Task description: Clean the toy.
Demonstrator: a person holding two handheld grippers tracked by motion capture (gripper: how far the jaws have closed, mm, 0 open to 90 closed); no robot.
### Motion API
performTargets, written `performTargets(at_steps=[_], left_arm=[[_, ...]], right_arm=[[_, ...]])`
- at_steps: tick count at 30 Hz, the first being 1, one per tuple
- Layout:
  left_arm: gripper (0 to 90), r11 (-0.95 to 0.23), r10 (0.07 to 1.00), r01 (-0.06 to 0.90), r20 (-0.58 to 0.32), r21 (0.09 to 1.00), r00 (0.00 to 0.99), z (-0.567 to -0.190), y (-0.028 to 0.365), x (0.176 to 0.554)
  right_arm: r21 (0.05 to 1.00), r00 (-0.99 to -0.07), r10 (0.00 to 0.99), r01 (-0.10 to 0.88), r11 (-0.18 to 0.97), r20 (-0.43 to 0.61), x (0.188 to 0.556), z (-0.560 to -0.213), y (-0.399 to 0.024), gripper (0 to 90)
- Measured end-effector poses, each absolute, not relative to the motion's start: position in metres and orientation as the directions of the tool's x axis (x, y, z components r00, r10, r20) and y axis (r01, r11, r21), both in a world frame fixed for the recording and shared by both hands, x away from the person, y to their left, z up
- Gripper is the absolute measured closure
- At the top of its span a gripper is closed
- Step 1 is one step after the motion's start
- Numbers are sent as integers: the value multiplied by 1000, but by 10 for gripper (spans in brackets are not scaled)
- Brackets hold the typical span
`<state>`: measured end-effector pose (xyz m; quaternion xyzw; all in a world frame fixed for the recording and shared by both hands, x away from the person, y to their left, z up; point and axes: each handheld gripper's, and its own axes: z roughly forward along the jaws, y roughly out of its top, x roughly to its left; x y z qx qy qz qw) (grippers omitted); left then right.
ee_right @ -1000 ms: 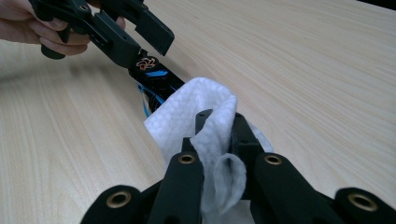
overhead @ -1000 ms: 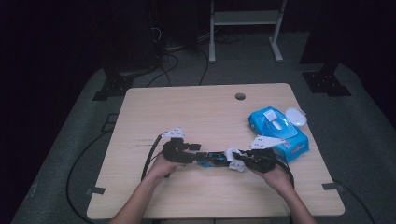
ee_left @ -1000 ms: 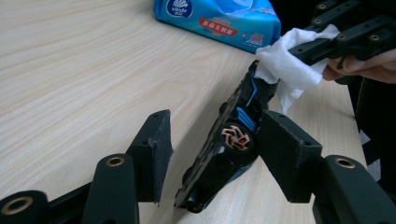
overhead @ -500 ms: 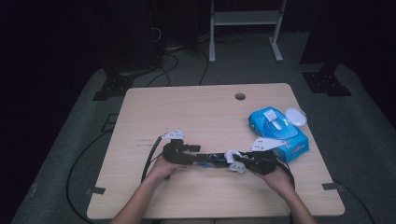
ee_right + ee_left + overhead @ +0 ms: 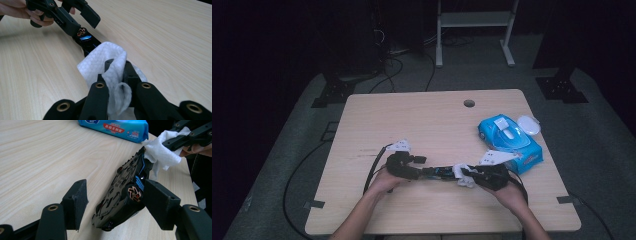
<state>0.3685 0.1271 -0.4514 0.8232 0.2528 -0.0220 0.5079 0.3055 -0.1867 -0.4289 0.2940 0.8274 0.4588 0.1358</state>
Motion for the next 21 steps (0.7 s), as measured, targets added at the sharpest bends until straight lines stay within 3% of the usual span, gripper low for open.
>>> performTargets(at_steps=[21], left_arm=[[307, -400, 374, 393, -244, 828, 895, -452, 121, 356]], right_arm=[[833, -807, 586, 368, 414, 65, 292, -435, -187, 840]])
